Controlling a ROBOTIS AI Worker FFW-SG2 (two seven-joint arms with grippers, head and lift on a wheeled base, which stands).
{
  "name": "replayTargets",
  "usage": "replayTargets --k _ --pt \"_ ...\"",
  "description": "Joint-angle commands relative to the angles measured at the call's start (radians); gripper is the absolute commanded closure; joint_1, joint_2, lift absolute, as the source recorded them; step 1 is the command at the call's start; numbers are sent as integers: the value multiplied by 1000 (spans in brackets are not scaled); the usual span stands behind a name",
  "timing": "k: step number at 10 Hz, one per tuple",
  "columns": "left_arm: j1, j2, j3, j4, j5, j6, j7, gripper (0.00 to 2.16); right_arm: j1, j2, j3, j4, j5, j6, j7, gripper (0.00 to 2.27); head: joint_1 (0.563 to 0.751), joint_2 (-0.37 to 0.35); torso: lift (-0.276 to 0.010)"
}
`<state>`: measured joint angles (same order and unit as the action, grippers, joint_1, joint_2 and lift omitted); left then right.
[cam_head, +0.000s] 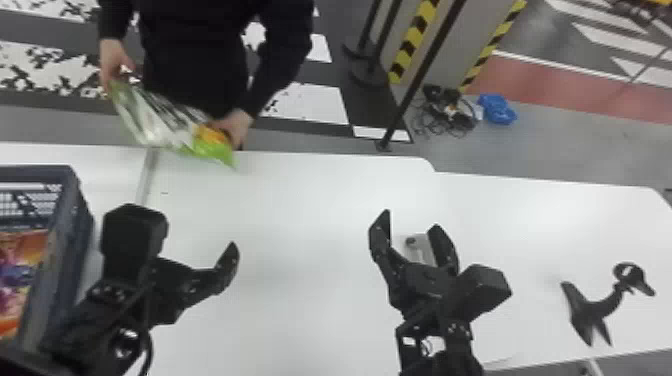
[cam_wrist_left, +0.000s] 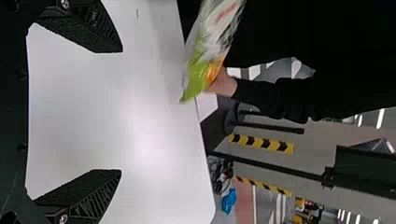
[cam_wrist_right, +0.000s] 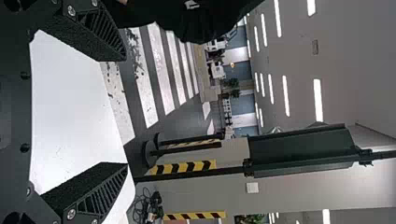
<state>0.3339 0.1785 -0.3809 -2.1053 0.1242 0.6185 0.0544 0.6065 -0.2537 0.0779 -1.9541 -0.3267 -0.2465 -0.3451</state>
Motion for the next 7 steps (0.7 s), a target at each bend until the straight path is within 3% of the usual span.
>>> replayTargets --k 1,3,7 --pt "48 21 65 -55 2 -61 50 70 -5 -2 6 1 6 3 0 120 695 -350 -29" --pt "99 41 165 -96 17 -104 85 46 -17 -9 16 3 20 59 1 87 695 -262 -29" --pt "169 52 301 -104 65 -239 179 60 -37 -19 33 6 14 142 38 76 695 -101 -29"
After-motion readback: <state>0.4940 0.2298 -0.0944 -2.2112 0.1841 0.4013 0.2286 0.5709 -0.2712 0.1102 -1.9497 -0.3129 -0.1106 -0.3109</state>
